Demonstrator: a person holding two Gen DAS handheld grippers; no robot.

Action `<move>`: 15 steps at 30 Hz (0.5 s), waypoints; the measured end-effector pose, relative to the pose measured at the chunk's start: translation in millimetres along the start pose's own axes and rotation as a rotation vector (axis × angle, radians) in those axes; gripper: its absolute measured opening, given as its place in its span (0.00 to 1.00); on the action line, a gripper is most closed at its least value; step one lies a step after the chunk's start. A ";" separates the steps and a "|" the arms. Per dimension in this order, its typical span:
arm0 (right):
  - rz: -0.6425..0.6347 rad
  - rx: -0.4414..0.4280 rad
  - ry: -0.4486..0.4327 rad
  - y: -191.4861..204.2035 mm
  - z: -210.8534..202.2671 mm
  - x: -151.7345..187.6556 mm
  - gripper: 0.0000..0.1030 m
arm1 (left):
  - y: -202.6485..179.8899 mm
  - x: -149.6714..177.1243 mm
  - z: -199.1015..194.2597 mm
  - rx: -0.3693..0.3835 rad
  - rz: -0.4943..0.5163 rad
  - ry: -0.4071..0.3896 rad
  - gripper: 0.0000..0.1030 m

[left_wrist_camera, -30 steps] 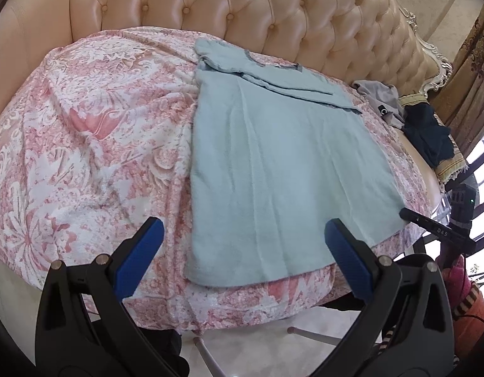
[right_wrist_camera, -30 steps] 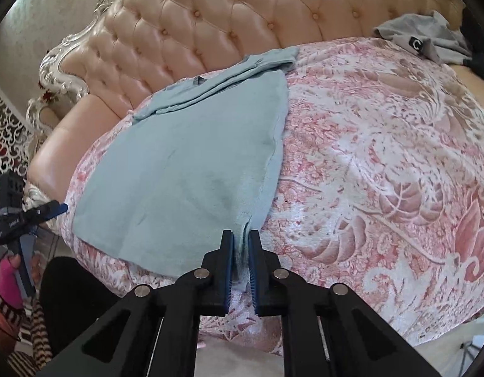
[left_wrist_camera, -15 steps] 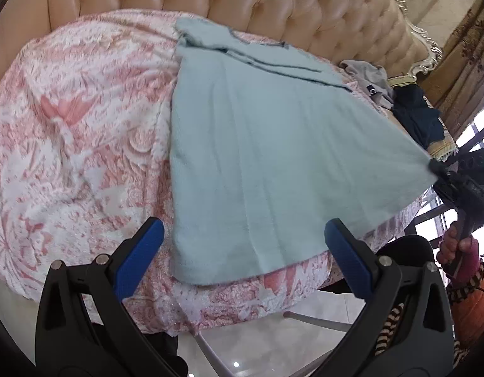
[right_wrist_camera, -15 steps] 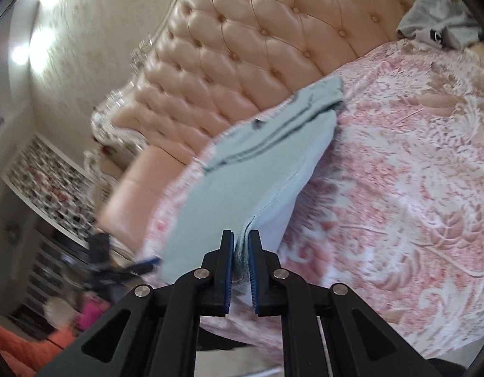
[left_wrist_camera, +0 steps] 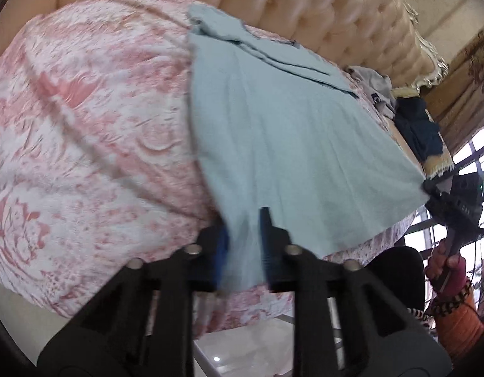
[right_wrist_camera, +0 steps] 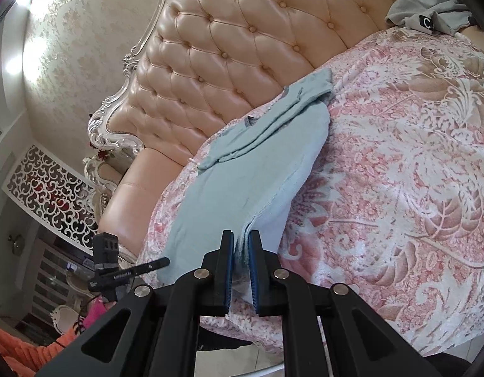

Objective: Fold clothes

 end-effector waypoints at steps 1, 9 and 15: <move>0.004 0.003 0.000 -2.1 0.1 0.4 0.11 | 4.0 0.4 -0.6 0.000 -0.011 0.003 0.17; 0.016 0.024 0.008 -12.8 1.3 1.9 0.13 | 5.2 4.6 -7.8 -0.082 0.015 0.022 0.15; 0.009 0.044 0.016 -13.4 4.4 2.8 0.13 | -3.0 1.0 -9.5 -0.078 0.015 0.023 0.04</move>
Point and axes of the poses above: each gripper's, at about its wrist camera, not at the fingertips, and z roughly the way its jaws point, y to its left, x to its underside, the point moved 9 cm from there along z, roughly the way its jaws point, and after that the axes turned 11 degrees about y, right-handed, at the moved point
